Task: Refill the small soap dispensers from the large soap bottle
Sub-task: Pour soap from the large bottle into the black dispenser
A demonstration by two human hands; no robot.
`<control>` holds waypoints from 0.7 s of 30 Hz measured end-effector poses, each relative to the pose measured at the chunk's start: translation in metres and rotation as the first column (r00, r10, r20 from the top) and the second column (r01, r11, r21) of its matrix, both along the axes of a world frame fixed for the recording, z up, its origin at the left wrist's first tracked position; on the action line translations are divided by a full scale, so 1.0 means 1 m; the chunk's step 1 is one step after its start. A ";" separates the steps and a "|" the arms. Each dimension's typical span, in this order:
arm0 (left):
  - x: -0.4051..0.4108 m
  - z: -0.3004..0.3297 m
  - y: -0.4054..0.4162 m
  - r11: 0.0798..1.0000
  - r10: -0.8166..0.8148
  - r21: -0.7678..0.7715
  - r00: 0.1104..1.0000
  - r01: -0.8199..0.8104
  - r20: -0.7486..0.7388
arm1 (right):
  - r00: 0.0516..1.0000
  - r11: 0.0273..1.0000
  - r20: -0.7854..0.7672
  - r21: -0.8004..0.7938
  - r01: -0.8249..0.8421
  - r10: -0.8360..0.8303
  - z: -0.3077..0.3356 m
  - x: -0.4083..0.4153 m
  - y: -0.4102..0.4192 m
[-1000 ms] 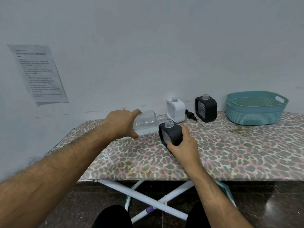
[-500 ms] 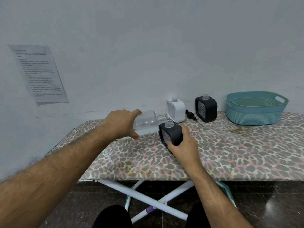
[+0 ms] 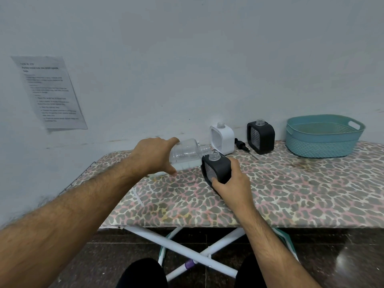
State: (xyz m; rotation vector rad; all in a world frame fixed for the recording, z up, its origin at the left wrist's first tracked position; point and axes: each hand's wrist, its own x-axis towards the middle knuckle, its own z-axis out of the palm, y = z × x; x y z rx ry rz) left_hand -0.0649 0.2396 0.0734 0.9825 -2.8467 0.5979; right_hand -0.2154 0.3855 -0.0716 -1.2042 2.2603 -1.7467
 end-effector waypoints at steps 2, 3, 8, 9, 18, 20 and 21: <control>0.000 0.001 0.000 1.000 0.004 0.002 1.000 -0.004 0.002 | 1.000 1.000 -0.003 0.011 0.010 -0.010 0.000 -0.001 0.000; 0.000 0.001 0.001 1.000 0.005 0.004 1.000 -0.005 0.004 | 1.000 1.000 -0.005 0.018 0.015 -0.015 0.000 -0.001 0.000; -0.001 0.001 0.001 1.000 0.004 0.002 1.000 -0.004 0.008 | 1.000 0.999 -0.001 0.040 0.018 -0.018 -0.001 -0.002 0.000; -0.001 0.001 0.001 1.000 0.004 0.003 1.000 -0.004 0.006 | 1.000 0.999 0.002 0.041 0.016 -0.016 -0.001 -0.002 0.000; -0.003 0.001 0.001 1.000 0.002 0.014 1.000 -0.002 0.014 | 1.000 0.996 -0.010 0.080 -0.026 0.027 0.001 -0.007 0.001; -0.003 0.001 0.001 1.000 0.005 0.018 1.000 -0.005 0.012 | 0.999 0.994 -0.017 0.101 -0.034 0.036 0.001 -0.008 0.002; -0.004 0.001 0.002 1.000 0.006 0.019 1.000 -0.006 0.012 | 0.999 0.993 -0.020 0.109 -0.036 0.038 0.001 -0.009 0.002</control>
